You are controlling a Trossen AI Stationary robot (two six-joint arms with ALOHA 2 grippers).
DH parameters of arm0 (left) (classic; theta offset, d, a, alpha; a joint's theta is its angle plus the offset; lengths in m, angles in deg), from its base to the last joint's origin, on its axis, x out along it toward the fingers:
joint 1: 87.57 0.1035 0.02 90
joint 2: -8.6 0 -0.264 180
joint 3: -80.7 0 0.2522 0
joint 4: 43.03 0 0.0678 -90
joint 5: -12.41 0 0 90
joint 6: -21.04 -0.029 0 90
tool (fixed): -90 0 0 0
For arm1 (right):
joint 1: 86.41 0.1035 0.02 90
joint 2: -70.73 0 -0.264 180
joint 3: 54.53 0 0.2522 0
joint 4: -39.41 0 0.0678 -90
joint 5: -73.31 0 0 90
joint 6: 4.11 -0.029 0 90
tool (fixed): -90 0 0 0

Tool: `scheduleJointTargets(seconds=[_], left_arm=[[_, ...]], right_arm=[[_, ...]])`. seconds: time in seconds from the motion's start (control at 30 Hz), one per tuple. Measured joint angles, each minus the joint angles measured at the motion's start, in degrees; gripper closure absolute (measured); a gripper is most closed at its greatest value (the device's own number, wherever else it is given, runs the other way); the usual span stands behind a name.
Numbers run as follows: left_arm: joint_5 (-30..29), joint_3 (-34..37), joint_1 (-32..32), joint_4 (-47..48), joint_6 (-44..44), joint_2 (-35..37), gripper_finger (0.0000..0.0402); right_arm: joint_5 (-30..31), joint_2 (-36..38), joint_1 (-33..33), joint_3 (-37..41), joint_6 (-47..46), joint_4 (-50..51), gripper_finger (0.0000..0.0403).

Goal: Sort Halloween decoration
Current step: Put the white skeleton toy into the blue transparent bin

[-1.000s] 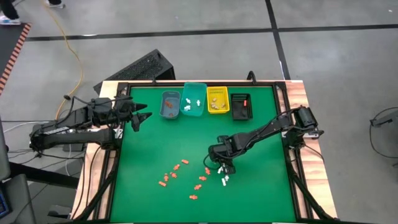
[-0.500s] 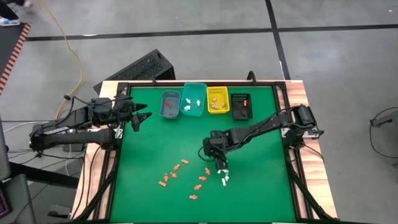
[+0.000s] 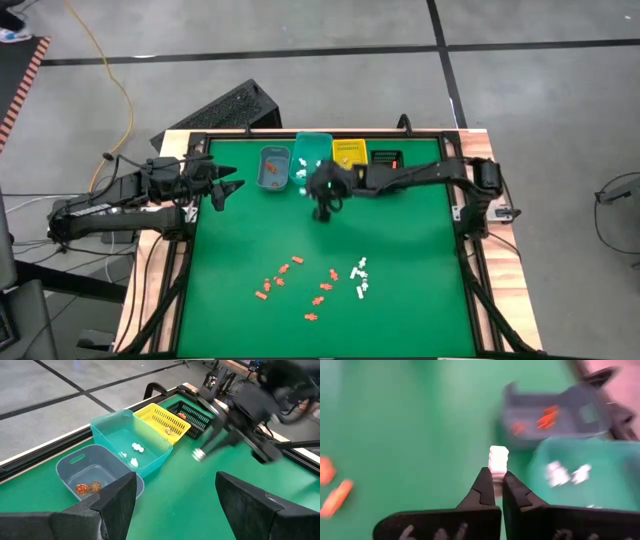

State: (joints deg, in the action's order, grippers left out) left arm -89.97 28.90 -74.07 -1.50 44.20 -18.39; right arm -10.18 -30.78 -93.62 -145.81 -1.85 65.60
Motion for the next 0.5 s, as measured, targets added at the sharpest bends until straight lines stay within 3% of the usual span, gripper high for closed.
scheduleJointTargets(seconds=[0.5], left_arm=[[-1.81,0.0,0.0,0.33,-0.2,0.0,0.0141]], right_arm=[[4.21,-2.6,-11.45,-0.1,-12.83,-6.16,0.0395]])
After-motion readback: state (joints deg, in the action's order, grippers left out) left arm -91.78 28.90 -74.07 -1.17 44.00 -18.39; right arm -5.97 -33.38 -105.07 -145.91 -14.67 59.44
